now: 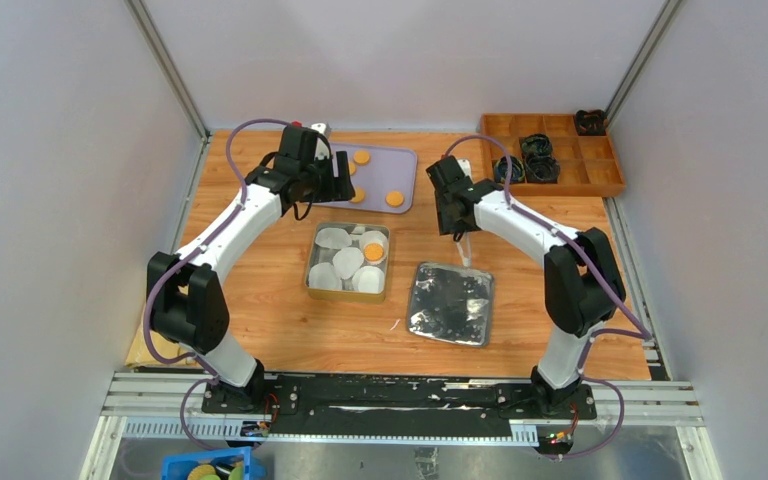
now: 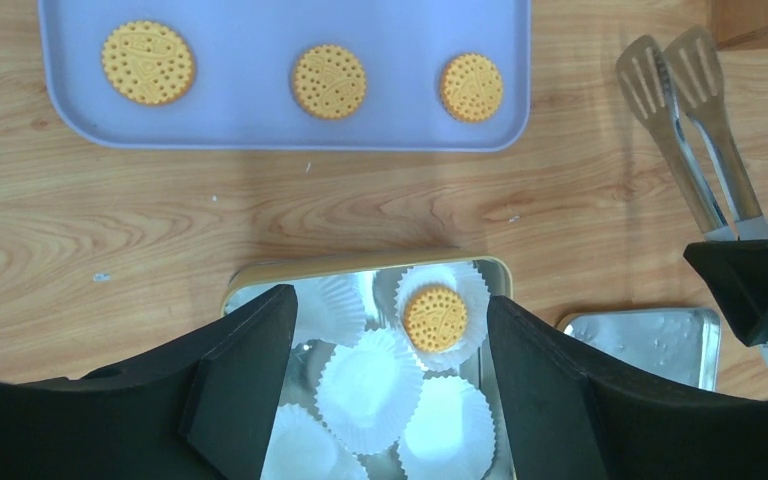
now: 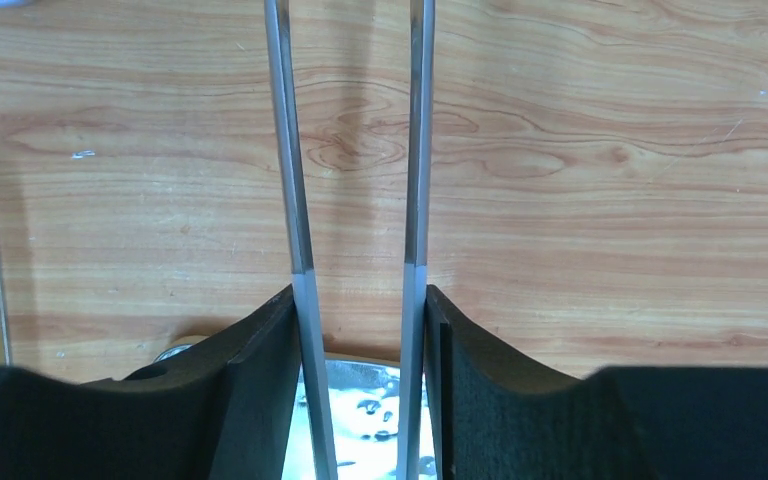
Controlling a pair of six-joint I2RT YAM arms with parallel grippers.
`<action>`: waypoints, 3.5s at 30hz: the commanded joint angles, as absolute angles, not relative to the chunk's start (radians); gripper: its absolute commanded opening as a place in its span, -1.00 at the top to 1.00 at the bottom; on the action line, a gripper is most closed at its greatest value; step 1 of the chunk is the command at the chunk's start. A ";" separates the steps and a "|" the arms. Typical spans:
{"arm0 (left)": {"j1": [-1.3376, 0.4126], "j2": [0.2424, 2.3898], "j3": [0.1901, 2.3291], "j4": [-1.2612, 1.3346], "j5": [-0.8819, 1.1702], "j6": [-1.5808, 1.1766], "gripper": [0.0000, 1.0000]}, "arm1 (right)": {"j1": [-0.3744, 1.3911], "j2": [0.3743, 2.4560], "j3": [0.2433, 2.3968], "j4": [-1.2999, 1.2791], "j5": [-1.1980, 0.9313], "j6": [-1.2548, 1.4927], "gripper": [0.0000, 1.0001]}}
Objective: Pack the cookies
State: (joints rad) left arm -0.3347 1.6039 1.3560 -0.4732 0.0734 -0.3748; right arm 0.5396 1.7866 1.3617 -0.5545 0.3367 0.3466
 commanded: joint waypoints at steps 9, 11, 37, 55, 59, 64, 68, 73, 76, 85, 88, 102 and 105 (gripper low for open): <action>-0.328 1.598 1.390 -0.457 0.117 -0.372 -0.51 | 0.560 1.705 1.413 -0.651 0.313 0.338 0.02; -0.328 1.595 1.390 -0.457 0.116 -0.373 -0.51 | 0.572 1.698 1.432 -0.654 0.310 0.323 0.03; -0.329 1.555 1.374 -0.475 0.007 -0.345 -0.52 | 0.659 1.922 1.673 -0.580 0.111 0.229 -0.09; -0.328 1.542 1.371 -0.472 0.016 -0.350 -0.53 | 0.669 1.952 1.590 -0.574 0.132 0.237 -0.09; -0.328 1.544 1.371 -0.473 0.018 -0.348 -0.53 | 0.670 1.944 1.586 -0.575 0.137 0.241 -0.06; -0.328 1.544 1.373 -0.472 0.019 -0.348 -0.53 | 0.670 1.948 1.600 -0.581 0.142 0.239 0.03; -0.328 1.542 1.373 -0.473 0.015 -0.345 -0.53 | 0.673 1.933 1.609 -0.581 0.151 0.245 0.16; -0.328 1.547 1.377 -0.473 0.016 -0.345 -0.53 | 0.679 1.924 1.623 -0.585 0.162 0.226 -0.01; -0.328 1.553 1.375 -0.474 0.023 -0.346 -0.53 | 0.680 1.932 1.624 -0.591 0.157 0.227 -0.25; -0.329 1.553 1.376 -0.471 0.029 -0.344 -0.53 | 0.680 1.942 1.635 -0.593 0.095 0.237 -0.36; -0.328 1.551 1.376 -0.474 0.027 -0.344 -0.53 | 0.680 1.951 1.631 -0.594 0.110 0.246 -0.36; -0.328 1.560 1.379 -0.476 0.030 -0.344 -0.53 | 0.683 2.025 1.530 -0.560 0.097 0.275 -0.67; -0.328 1.563 1.377 -0.474 0.033 -0.348 -0.53 | 0.683 2.042 1.533 -0.549 0.082 0.278 -0.63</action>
